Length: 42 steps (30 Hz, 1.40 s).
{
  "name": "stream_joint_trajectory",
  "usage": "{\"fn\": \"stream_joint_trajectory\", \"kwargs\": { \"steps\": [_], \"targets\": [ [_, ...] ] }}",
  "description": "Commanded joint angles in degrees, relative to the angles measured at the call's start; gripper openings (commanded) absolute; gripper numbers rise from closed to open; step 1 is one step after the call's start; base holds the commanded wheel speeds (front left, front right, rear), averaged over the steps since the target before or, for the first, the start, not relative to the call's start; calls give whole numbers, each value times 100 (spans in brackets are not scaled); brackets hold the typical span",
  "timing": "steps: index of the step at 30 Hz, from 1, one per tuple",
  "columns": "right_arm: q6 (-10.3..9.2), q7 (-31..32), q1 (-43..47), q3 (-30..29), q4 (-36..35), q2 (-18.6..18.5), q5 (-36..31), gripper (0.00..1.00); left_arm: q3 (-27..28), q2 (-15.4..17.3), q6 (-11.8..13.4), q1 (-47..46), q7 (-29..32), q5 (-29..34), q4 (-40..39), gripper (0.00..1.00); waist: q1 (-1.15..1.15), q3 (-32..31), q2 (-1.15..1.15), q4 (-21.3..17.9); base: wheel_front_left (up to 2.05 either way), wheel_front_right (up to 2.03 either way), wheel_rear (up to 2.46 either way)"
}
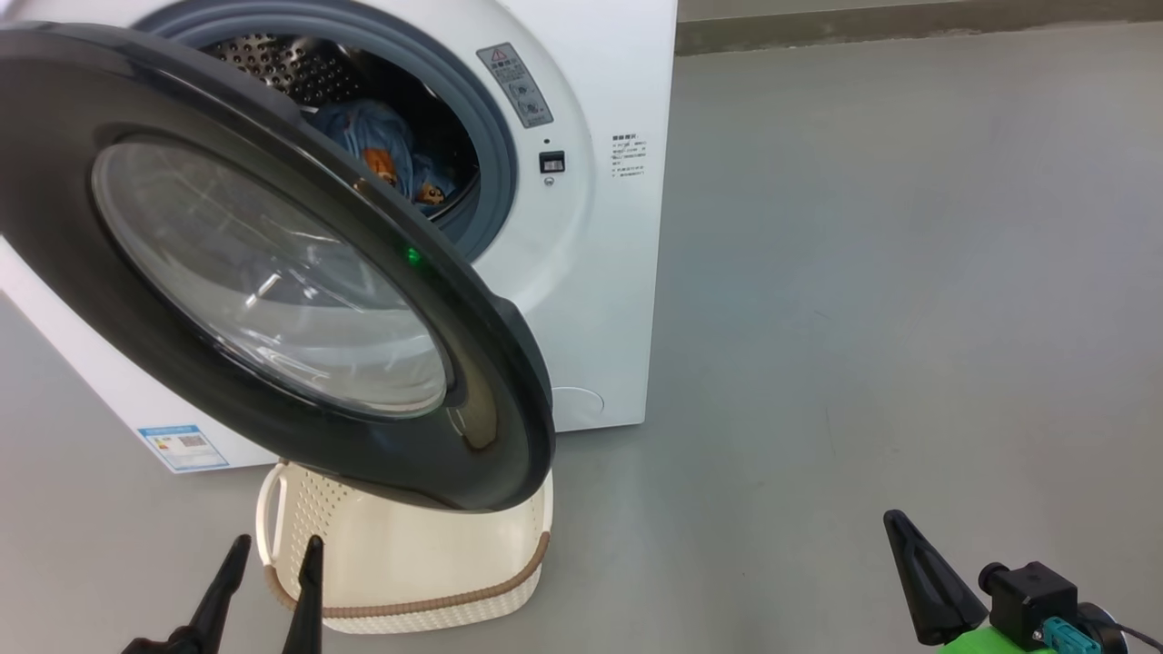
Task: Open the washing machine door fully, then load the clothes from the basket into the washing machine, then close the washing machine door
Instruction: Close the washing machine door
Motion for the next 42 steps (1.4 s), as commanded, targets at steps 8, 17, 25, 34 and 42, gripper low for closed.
{"fn": "stream_joint_trajectory", "kwargs": {
  "steps": [8, 17, 25, 34, 42],
  "targets": [
    [8, -28, -326, 44, -387, -31, -37, 0, 227, 68, -9, -152, -37, 100, -191, 100, 0, -6, 0, 84, 0, 0, 0],
    [8, -28, -1199, 281, -1579, -100, -14, 0, 236, 72, -9, -197, -37, 116, -193, 100, 0, -16, 0, 154, 0, 0, 0],
    [8, -28, -2336, 1417, -2433, -52, 80, 0, 153, 68, -9, -296, -37, 114, -182, 100, 0, 6, 0, 258, 0, 0, 0],
    [8, -28, -2658, 3002, -1812, 154, 240, 0, -237, 66, -9, -623, -37, 116, -136, 100, 0, 66, 0, 668, 0, 0, 0],
    [8, -28, -2327, 3196, -1022, 281, 434, 0, -355, 36, -9, -750, -37, 107, -158, 100, 0, 207, 0, 977, 0, 0, 0]
  ]
}}
